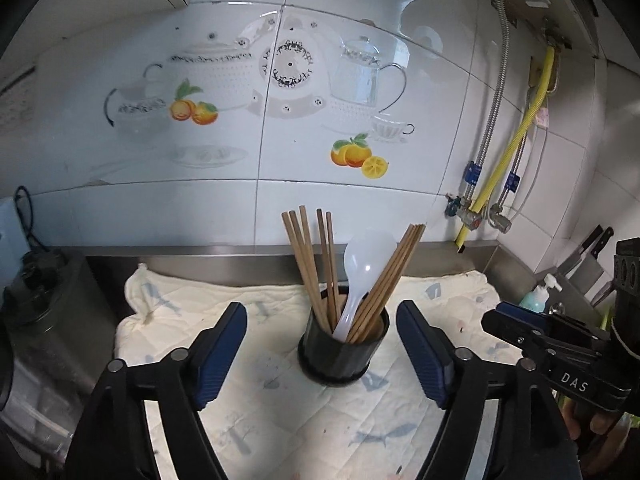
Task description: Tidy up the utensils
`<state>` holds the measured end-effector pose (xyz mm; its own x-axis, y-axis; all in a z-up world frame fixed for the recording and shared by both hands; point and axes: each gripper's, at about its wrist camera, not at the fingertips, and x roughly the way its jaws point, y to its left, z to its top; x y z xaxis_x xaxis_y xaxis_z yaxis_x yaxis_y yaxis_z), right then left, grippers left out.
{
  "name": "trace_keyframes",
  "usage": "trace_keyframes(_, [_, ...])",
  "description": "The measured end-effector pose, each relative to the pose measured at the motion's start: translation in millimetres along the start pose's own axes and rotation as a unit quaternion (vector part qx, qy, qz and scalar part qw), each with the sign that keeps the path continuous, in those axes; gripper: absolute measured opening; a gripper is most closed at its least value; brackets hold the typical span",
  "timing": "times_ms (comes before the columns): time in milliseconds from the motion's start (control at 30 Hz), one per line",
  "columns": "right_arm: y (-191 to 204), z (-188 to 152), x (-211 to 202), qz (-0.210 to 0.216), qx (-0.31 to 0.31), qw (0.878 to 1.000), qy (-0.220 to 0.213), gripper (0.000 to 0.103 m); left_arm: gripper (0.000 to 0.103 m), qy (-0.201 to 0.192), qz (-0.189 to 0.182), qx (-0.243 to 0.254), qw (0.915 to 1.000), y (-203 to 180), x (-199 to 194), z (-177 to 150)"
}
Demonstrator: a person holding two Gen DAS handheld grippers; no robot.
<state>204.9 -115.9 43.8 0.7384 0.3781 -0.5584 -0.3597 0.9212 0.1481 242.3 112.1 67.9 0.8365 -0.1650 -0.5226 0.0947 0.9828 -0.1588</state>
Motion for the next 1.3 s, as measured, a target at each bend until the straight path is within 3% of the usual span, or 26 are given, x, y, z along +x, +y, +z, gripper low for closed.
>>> trace_keyframes(267, [5, -24, -34, -0.003, -0.01, 1.0, 0.007, 0.047, 0.095, -0.006, 0.036, 0.005, 0.9993, -13, -45, -33])
trace_keyframes(600, [10, -48, -70, -0.01, -0.027, 1.0, 0.009, 0.062, 0.097, -0.016, 0.063, 0.014, 0.9978, -34, -99, -69])
trace_keyframes(667, [7, -54, -78, -0.009, -0.023, 1.0, 0.009, 0.064, 0.103, -0.013, 0.067, 0.02, 0.9975, -38, -107, -77])
trace_keyframes(1067, [-2, -84, -103, -0.032, -0.036, 0.999, 0.026, 0.067, 0.103, -0.003, 0.077, -0.008, 0.997, -47, -142, -117])
trace_keyframes(1300, [-10, -93, -114, -0.035, -0.028, 0.999, 0.024, 0.078, 0.103, 0.003, 0.091, -0.017, 0.9957, -49, -150, -129])
